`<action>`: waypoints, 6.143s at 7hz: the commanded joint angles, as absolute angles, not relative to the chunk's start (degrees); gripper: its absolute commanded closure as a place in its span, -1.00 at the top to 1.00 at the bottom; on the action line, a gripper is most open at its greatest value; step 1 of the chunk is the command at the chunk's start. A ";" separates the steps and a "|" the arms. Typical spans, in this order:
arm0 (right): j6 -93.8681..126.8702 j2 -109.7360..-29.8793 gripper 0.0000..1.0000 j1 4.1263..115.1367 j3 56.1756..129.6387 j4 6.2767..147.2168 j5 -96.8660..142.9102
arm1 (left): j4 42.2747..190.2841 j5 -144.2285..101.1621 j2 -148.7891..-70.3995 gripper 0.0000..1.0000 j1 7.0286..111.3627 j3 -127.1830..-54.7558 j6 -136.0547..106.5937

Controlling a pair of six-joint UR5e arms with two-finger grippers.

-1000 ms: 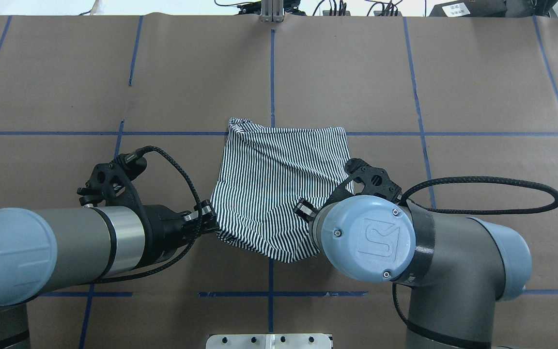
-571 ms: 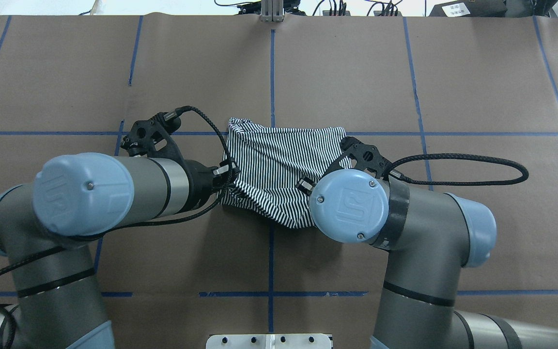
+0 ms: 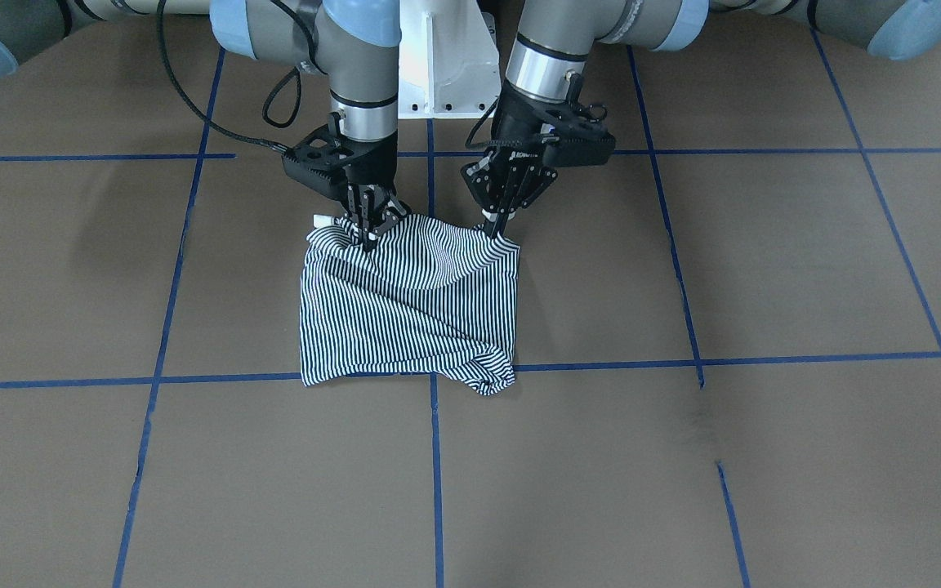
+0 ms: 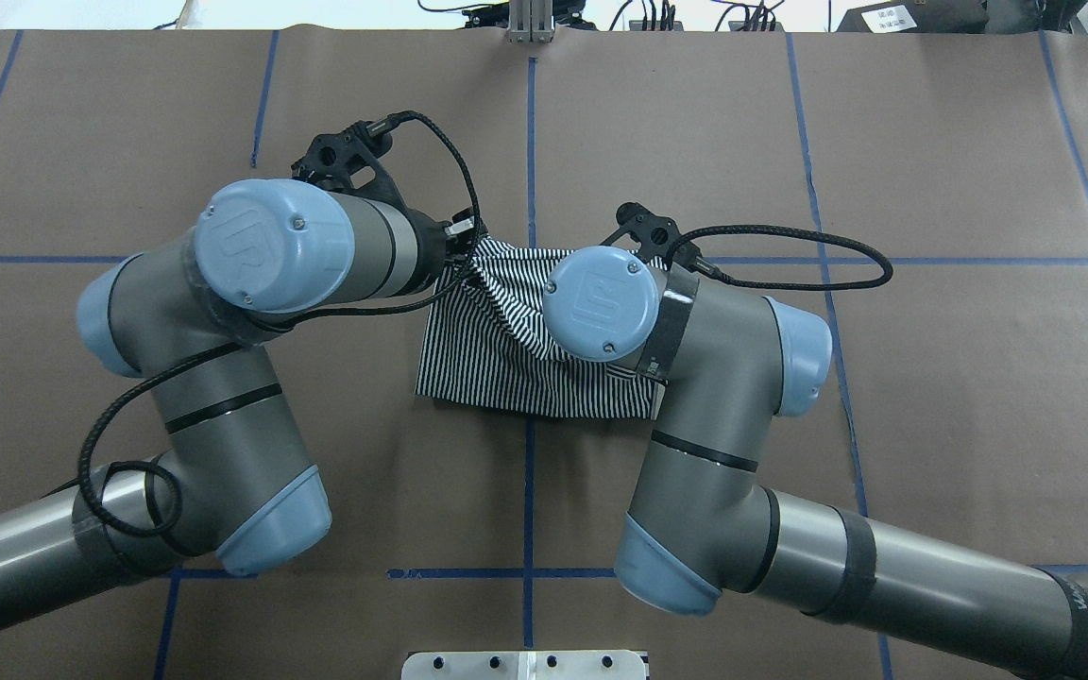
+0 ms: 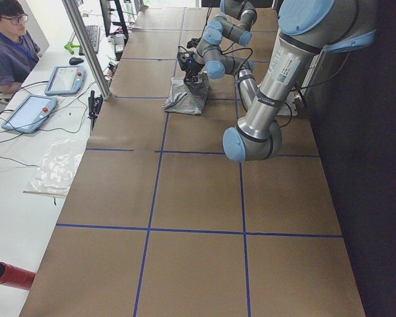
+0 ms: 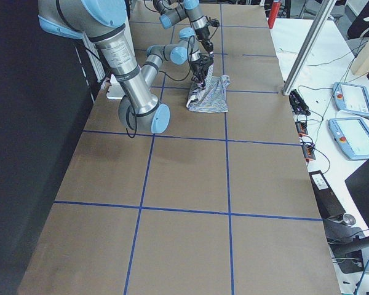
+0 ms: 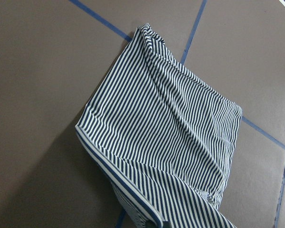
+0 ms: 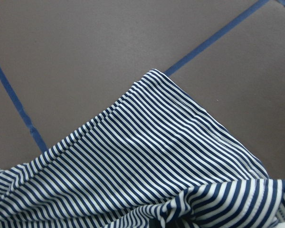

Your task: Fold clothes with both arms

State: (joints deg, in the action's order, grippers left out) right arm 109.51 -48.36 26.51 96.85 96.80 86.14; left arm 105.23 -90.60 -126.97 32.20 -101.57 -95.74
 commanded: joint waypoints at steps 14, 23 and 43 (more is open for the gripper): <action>92.05 -45.44 1.00 32.16 83.85 87.80 87.62 | 118.47 -95.58 -128.33 1.00 36.81 -85.07 -79.14; 73.05 -43.95 1.00 26.36 80.27 91.06 79.80 | 122.43 -104.24 -120.59 1.00 41.92 -90.79 -69.17; 55.90 -44.65 1.00 47.29 79.36 86.48 106.26 | 110.55 -92.02 -130.43 1.00 39.53 -74.44 -52.33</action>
State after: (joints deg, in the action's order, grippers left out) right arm 55.90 -44.35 47.28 79.11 86.55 106.13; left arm 109.47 -93.16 -131.49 38.25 -74.07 -56.58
